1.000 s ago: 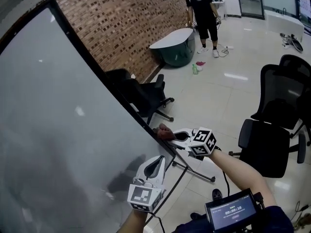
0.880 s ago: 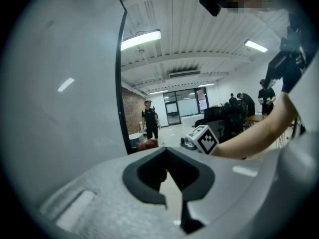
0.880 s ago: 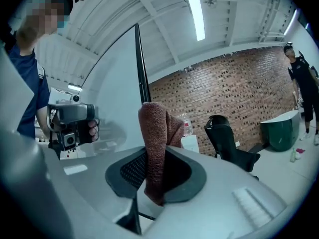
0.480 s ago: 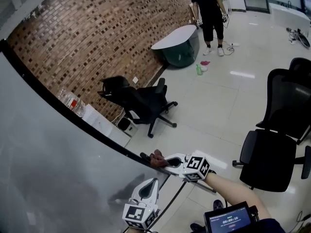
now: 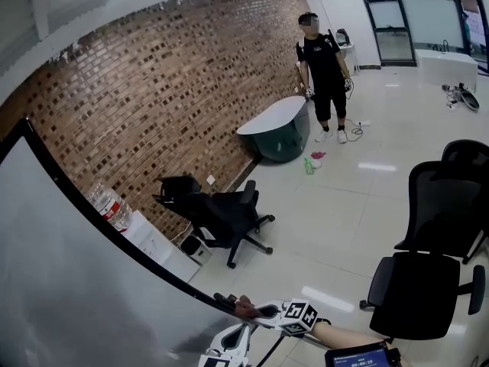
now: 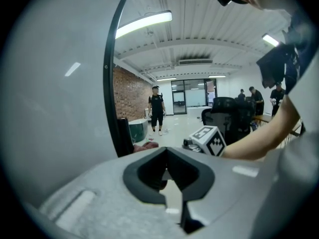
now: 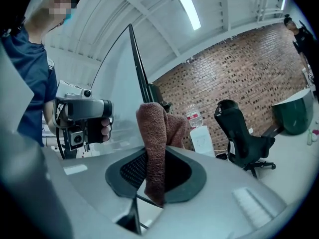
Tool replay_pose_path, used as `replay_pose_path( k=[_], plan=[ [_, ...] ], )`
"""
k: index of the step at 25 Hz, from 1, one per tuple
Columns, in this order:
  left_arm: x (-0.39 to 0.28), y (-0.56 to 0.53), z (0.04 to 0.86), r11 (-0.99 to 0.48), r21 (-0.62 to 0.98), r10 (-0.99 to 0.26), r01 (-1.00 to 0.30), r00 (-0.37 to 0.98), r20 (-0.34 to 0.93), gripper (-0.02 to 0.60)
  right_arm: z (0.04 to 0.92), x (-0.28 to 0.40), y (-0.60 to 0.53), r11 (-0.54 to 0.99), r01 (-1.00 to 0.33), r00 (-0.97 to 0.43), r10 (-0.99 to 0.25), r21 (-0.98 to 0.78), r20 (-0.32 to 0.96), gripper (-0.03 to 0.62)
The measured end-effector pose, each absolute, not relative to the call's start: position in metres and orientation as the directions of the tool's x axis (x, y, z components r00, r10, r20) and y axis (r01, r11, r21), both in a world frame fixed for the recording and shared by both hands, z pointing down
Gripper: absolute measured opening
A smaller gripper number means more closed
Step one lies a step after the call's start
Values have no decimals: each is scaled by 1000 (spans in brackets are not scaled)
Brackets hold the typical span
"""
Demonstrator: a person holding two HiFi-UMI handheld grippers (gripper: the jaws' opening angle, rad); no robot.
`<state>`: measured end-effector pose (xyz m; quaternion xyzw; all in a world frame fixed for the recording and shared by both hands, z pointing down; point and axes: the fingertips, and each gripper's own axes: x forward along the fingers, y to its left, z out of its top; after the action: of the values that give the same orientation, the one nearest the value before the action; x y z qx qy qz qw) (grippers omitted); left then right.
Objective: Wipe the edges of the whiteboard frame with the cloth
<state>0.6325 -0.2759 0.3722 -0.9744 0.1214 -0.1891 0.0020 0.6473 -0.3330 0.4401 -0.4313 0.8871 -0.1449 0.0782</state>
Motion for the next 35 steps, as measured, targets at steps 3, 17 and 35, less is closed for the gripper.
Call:
replay_pose_path(
  k=[3, 17, 35],
  plan=[
    [635, -276, 381, -971, -49, -235, -234, 900, 367, 4, 449, 643, -332, 591, -735, -624, -781, -333, -8, 66],
    [646, -244, 413, -976, -40, -210, -215, 869, 448, 3, 486, 619, -316, 636, -719, -673, -738, -280, 52, 66],
    [614, -254, 431, -953, 10, -261, -304, 831, 492, 5, 411, 670, -342, 584, -796, -579, -811, -158, -79, 66]
  ],
)
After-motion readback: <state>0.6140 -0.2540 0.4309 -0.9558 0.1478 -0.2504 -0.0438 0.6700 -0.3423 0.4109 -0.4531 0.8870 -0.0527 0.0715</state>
